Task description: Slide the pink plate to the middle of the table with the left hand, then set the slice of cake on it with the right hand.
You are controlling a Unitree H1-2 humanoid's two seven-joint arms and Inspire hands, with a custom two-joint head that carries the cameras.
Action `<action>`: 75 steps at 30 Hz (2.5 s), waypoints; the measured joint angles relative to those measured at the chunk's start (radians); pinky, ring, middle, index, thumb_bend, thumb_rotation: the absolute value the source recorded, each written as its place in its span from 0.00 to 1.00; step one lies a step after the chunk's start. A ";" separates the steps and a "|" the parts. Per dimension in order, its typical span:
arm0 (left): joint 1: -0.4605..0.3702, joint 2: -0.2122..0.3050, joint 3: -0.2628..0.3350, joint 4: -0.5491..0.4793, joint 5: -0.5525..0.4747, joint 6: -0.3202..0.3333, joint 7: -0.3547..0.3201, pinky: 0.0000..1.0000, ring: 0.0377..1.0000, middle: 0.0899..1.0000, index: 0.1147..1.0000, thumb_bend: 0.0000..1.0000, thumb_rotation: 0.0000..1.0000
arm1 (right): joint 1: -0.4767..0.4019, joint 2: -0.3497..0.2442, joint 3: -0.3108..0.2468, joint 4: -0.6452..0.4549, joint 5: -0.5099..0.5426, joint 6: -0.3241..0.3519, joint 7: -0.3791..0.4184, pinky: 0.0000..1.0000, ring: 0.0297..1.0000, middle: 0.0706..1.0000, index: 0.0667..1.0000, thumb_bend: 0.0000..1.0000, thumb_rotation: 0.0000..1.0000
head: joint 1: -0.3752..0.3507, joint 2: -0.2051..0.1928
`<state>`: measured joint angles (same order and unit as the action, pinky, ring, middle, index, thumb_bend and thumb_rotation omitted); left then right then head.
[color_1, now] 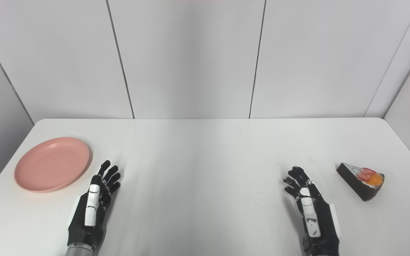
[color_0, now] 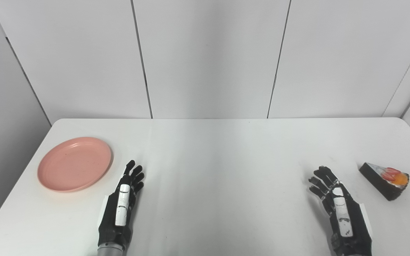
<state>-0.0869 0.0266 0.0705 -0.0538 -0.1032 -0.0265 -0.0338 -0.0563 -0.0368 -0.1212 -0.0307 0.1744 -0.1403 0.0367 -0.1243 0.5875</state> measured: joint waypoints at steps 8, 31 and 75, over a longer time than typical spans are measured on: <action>0.000 0.000 0.000 0.000 0.001 0.000 0.000 0.92 0.91 0.91 0.91 0.73 0.98 | 0.000 0.000 0.000 0.000 0.004 0.000 -0.001 0.81 0.81 0.83 0.81 0.89 0.84 | 0.000 0.000; 0.000 0.000 0.000 -0.002 -0.001 0.004 -0.001 0.90 0.90 0.90 0.91 0.72 0.98 | 0.000 -0.002 0.004 -0.002 0.008 0.000 0.000 0.77 0.79 0.82 0.81 0.87 0.84 | 0.000 0.000; -0.073 -0.067 -0.060 0.161 0.116 -0.241 0.058 0.91 0.88 0.87 0.90 0.67 0.96 | -0.156 -0.115 -0.074 0.305 0.144 -0.263 0.135 0.68 0.70 0.74 0.75 0.80 0.82 | 0.245 -0.250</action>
<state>-0.1601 -0.0405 0.0106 0.1074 0.0124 -0.2674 0.0246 -0.2118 -0.1513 -0.1955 0.2741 0.3182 -0.4029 0.1719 0.1212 0.3375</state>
